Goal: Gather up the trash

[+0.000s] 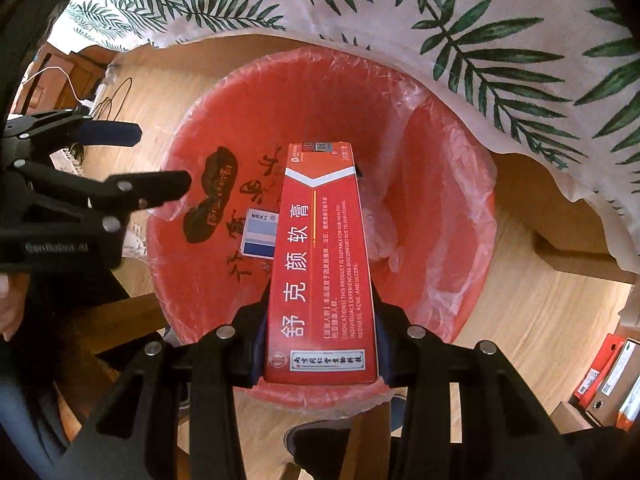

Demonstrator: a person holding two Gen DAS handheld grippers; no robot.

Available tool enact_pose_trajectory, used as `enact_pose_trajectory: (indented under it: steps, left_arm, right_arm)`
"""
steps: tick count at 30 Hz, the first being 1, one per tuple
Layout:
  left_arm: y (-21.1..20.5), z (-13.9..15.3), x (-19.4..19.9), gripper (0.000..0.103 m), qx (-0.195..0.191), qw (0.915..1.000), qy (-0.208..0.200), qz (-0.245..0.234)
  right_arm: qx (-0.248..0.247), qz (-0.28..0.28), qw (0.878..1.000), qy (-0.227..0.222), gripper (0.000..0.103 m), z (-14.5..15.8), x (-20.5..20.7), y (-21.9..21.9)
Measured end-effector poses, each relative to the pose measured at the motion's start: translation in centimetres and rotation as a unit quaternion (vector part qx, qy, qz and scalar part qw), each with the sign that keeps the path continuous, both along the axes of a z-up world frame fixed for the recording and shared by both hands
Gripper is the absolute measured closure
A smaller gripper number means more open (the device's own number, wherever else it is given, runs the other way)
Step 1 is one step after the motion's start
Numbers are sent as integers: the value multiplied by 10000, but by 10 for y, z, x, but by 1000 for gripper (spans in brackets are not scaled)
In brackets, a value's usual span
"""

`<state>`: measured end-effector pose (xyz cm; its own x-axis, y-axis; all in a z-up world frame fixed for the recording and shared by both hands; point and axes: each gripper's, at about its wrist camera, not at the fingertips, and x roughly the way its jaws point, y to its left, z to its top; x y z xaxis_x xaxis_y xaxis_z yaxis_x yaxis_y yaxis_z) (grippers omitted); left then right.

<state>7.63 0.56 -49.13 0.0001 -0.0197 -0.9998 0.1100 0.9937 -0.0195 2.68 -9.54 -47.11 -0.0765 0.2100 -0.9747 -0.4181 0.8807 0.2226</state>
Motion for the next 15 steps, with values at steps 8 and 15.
enact_pose_trajectory:
  steps: [8, 15]
  left_arm:
    - [8, 4, 1, 9, 115, 9998, -86, 135]
    - [9, 2, 0, 9, 170, 9997, -84, 145]
  right_arm:
    - [12, 86, 9999, -55, 58, 1, -2, 5]
    - [3, 106, 9999, -111, 47, 2, -1, 8]
